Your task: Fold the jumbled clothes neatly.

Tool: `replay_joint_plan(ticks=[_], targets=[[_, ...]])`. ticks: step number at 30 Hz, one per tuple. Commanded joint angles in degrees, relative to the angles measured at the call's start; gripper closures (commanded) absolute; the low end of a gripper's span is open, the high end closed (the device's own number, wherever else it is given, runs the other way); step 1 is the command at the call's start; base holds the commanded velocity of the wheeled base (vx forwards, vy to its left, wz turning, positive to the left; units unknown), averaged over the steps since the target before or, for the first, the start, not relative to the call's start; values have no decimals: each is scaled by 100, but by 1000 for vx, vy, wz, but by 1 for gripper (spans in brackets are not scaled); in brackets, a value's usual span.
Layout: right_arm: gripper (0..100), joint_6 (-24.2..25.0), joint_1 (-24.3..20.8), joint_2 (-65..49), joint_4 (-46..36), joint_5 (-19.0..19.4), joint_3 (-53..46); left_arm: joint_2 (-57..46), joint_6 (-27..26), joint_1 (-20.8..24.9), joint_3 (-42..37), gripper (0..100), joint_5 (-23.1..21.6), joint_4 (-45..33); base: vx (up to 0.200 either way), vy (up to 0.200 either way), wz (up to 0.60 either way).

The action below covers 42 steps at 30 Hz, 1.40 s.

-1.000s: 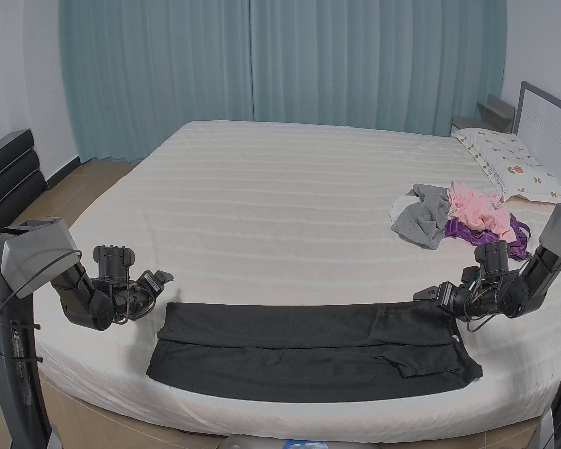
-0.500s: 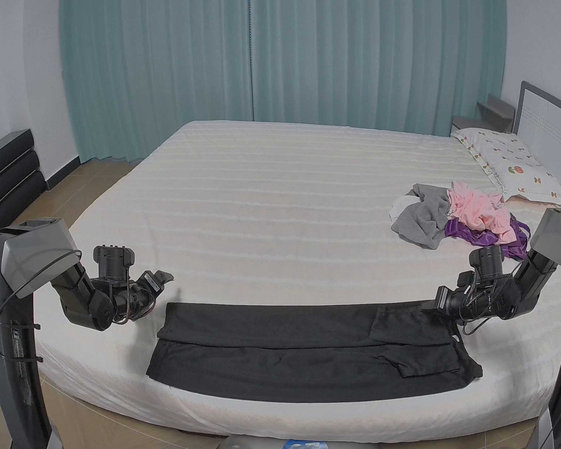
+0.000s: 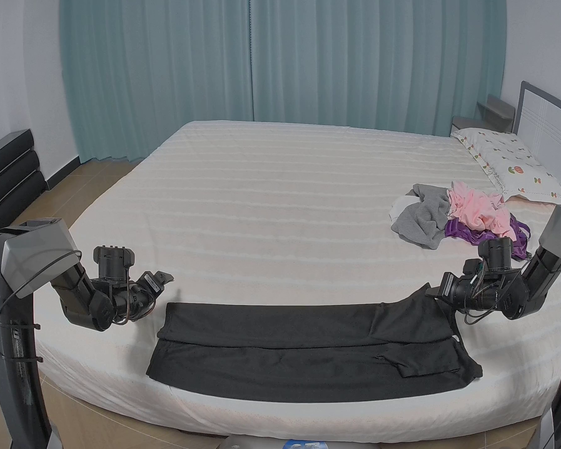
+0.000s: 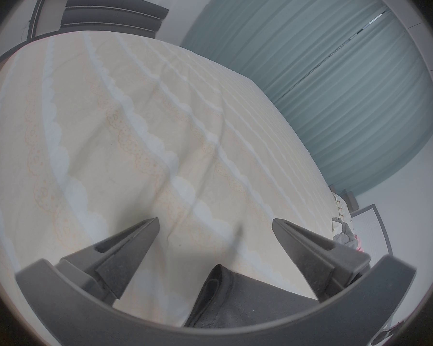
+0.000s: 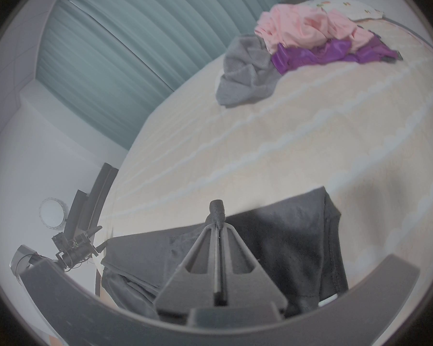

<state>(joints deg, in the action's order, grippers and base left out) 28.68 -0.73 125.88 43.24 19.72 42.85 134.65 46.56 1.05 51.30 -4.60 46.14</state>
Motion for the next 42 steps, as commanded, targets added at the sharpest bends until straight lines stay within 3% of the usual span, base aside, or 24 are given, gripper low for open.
replay_joint_plan(ticks=[1, 22, 23, 27, 32, 37, 42], targets=[[100, -3, 3, 103, 334, -30, -163, 0, 3, 1, -6, 0, 3, 0, 0, 0, 0], [100, -30, 152, 560, 475, -276, -57, 0, 3, 9, -15, 0, -6, 0, 0, 0, 0], [0, -30, 161, 534, 475, -267, -57, 0, 3, 9, -15, 0, -6, 0, 0, 0, 0], [0, -12, 117, 279, 466, -259, -93, 0, 3, 9, -15, 0, -6, 0, 0, 0, 0], [0, 14, -366, -195, 405, -338, -84, 0, 11, 9, -15, 0, -6, 0, 0, 0, 0], [0, -3, -1096, -187, 405, -918, -22, 0, 11, 1, -15, 0, 3, 9, 0, 0, 0], [0, -21, -1518, -2, 361, -1129, 110, 0, 3, 1, -15, 0, 3, 0, 0, 0, 0]])
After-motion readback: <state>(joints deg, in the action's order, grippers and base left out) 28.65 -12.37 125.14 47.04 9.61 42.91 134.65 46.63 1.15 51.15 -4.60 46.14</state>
